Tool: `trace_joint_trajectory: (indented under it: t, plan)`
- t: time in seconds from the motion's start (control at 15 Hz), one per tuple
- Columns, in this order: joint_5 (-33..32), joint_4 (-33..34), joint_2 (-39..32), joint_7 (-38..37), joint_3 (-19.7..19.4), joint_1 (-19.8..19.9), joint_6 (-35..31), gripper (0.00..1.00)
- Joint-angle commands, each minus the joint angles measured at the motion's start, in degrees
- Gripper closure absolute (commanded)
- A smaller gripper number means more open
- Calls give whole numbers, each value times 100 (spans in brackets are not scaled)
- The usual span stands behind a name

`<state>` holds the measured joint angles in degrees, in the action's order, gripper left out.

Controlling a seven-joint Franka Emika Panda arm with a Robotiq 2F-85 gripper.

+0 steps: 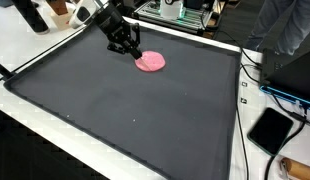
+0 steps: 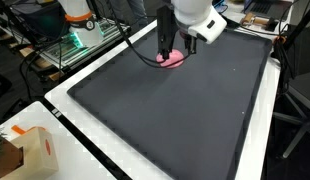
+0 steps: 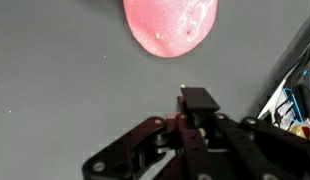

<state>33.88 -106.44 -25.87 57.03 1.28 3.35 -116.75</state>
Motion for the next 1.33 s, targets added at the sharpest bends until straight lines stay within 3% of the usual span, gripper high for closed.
trace_joint_trajectory:
  t: [0.0, 0.67, 1.13, 1.2, 1.27]
  plan:
    - [-604, -105, 207, -438, 169, -117, -157, 97]
    - [-1946, -336, 761, -1571, 502, -573, -549, 97]
    - [-3336, -562, 1046, -2670, 577, -987, -993, 97]
    - [-3457, -571, 1073, -2770, 609, -1005, -1013, 97]
    - [-3180, -296, 861, -2507, 694, -849, -830, 97]
